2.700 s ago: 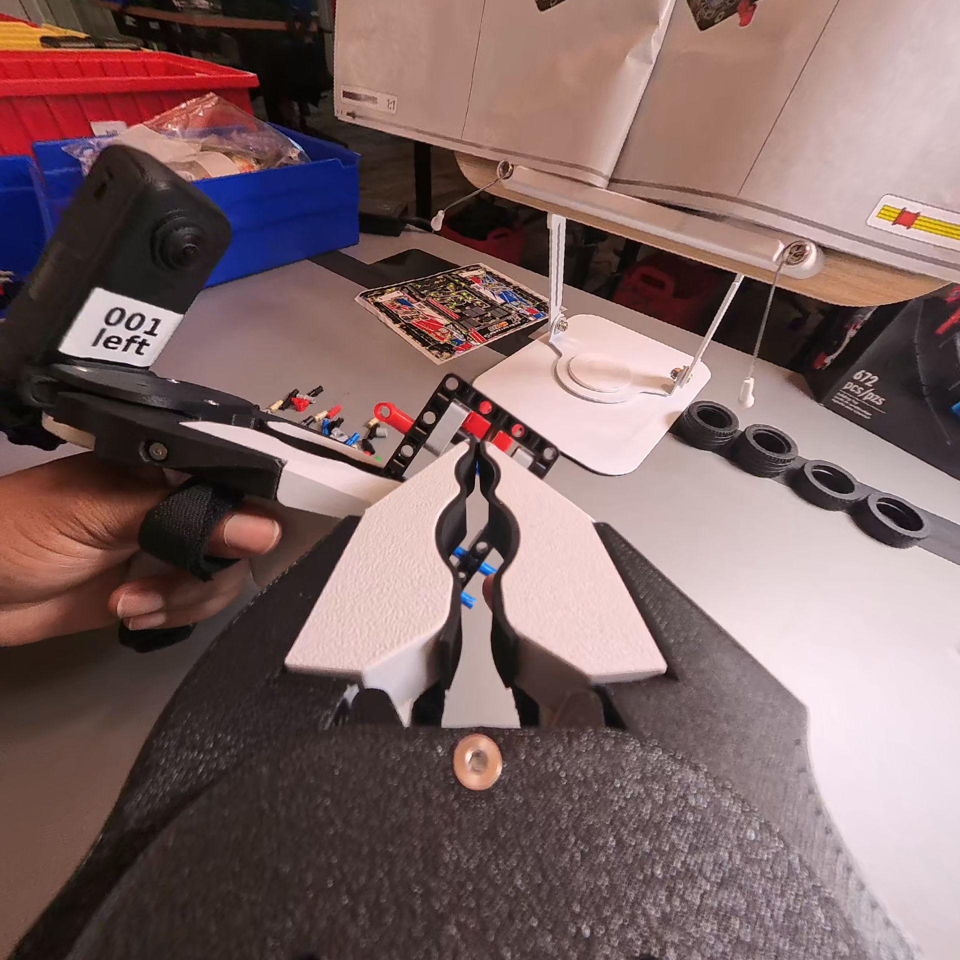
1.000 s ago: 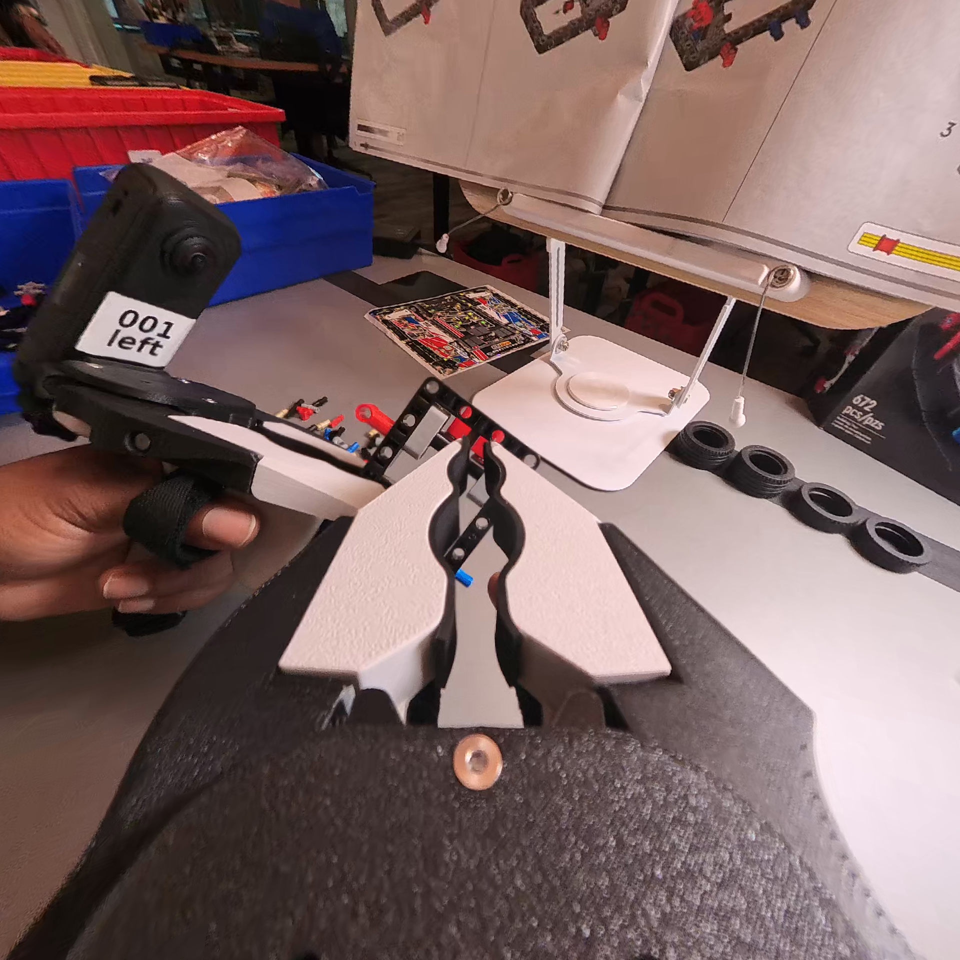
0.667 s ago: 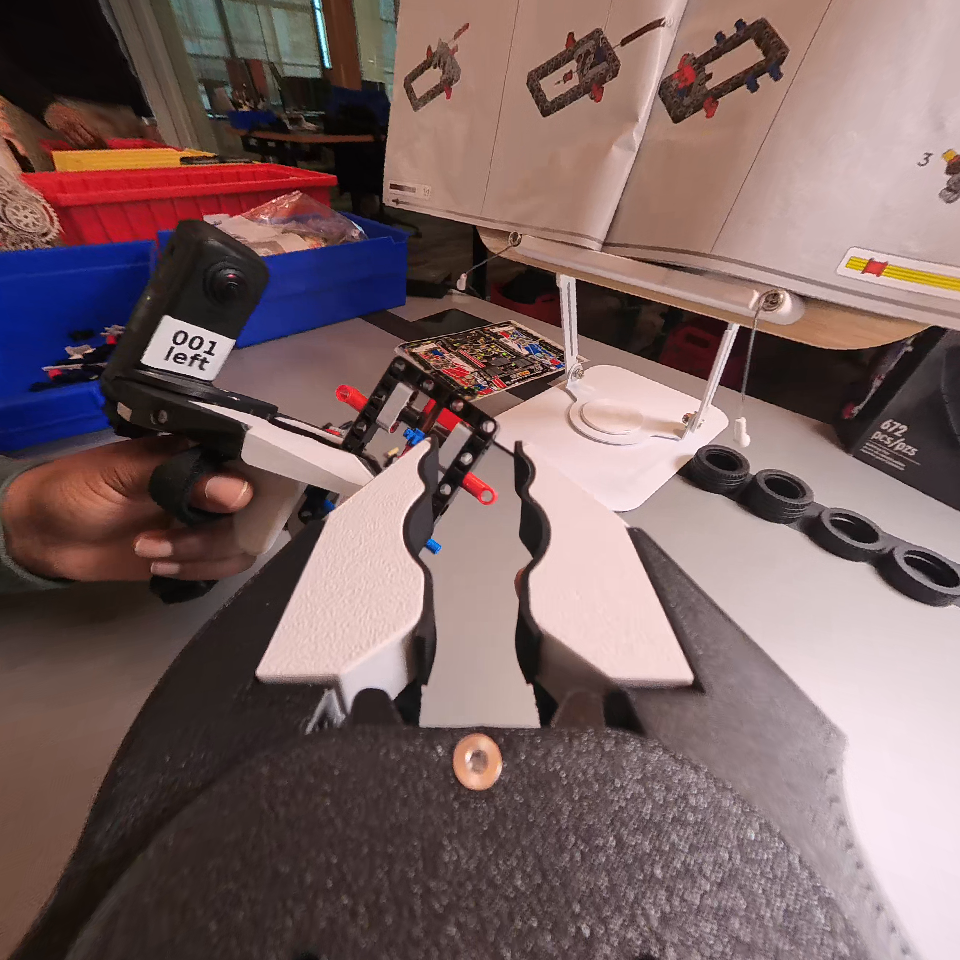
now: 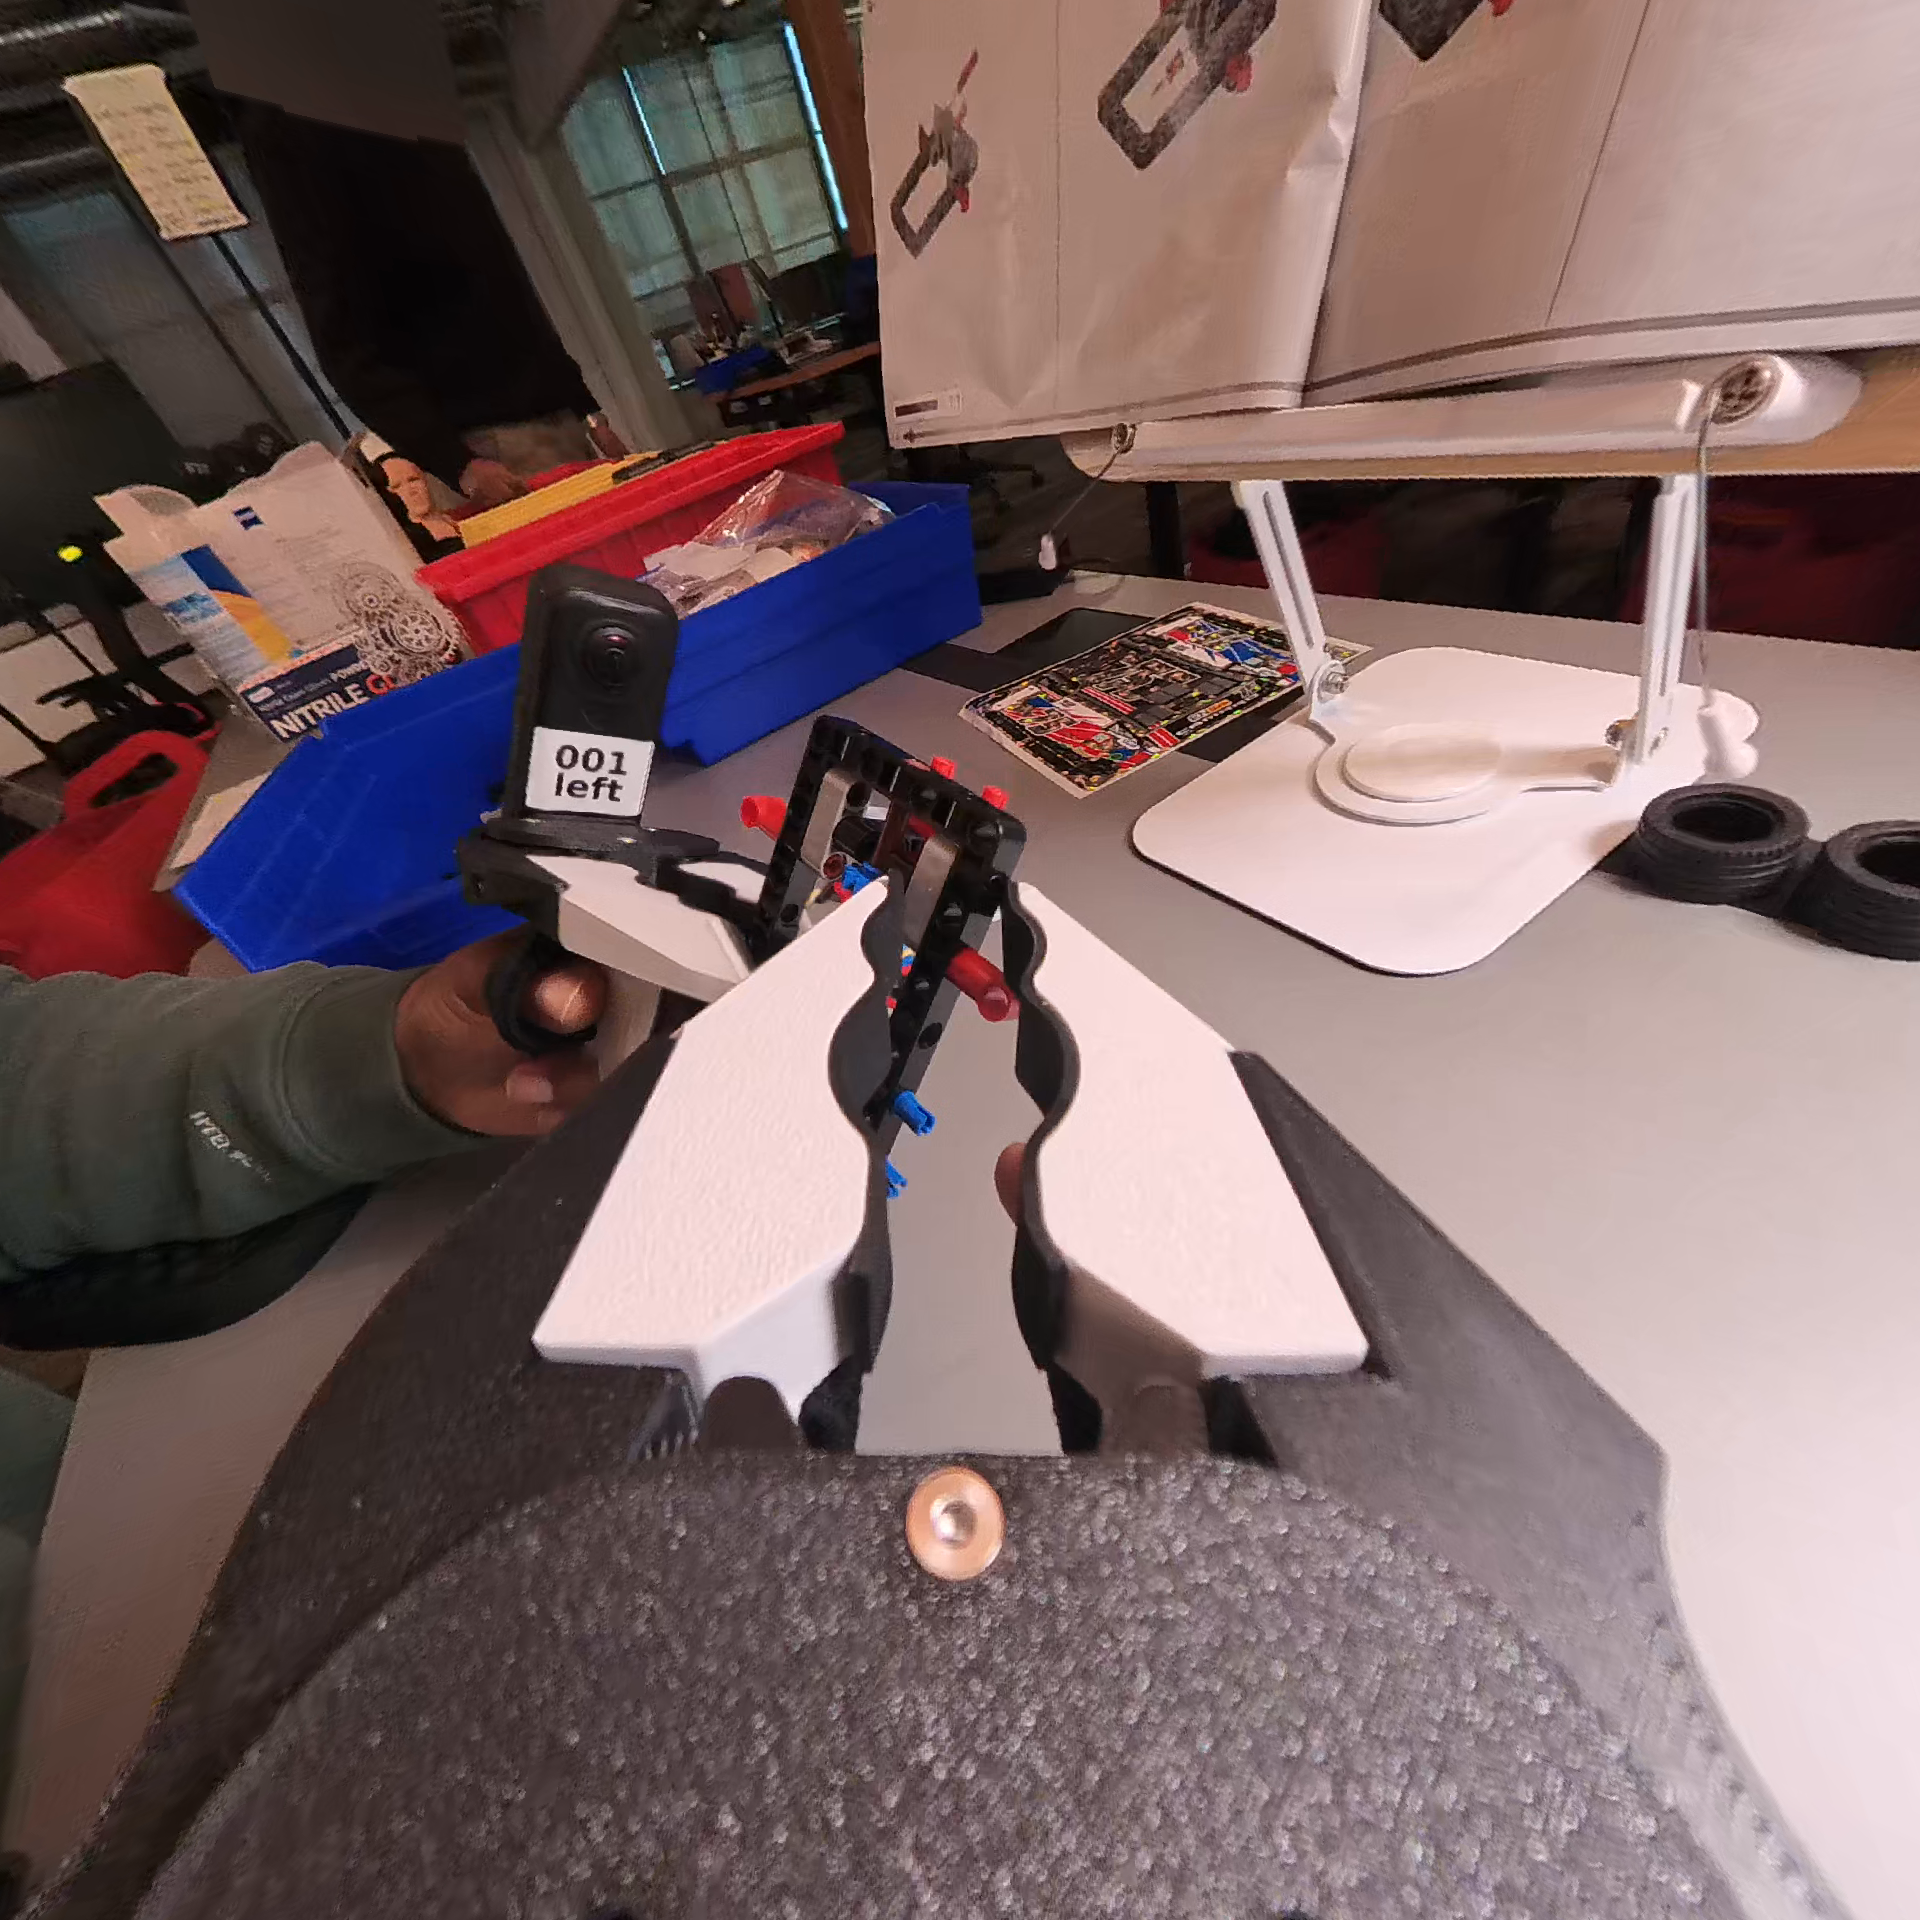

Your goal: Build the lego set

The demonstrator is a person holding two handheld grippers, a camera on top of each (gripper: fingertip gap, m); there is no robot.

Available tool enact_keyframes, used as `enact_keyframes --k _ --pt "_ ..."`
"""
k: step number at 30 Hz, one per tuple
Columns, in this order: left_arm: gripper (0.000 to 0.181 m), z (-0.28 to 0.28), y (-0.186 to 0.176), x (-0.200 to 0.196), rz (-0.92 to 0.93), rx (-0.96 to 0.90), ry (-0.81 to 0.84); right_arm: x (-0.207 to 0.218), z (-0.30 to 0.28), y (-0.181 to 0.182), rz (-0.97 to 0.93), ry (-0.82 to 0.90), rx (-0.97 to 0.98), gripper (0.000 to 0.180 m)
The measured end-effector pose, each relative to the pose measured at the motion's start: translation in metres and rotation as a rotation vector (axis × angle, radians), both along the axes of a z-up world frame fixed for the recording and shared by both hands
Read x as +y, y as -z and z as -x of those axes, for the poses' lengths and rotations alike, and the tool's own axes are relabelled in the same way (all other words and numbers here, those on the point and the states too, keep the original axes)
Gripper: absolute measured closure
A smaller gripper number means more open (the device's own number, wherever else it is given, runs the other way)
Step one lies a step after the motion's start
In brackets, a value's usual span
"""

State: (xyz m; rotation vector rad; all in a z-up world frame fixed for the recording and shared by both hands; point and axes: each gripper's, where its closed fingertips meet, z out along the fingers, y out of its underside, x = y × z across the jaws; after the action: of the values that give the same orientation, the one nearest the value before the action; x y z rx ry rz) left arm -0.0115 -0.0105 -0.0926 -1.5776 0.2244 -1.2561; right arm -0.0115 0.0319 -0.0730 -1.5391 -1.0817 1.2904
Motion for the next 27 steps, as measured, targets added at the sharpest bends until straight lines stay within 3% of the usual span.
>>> enact_keyframes --k 6,12,16,20,27 --pt "0.174 0.002 0.001 0.002 0.040 -0.025 -0.009 0.000 -0.001 0.002 -0.068 0.010 -0.020 0.161" --pt "0.175 0.011 -0.001 0.006 0.118 -0.197 0.006 -0.002 -0.004 -0.009 -0.465 0.103 -0.071 0.152" --pt "0.174 0.017 0.008 0.011 0.159 -0.206 -0.025 -0.012 -0.001 -0.006 -0.632 0.098 -0.119 0.150" --pt "0.175 0.014 0.017 0.013 0.178 -0.161 -0.041 -0.014 0.006 0.013 -0.706 0.076 -0.200 0.153" --pt "0.175 -0.001 0.023 0.009 0.149 -0.034 -0.037 -0.013 0.006 0.024 -0.874 0.096 -0.281 0.174"
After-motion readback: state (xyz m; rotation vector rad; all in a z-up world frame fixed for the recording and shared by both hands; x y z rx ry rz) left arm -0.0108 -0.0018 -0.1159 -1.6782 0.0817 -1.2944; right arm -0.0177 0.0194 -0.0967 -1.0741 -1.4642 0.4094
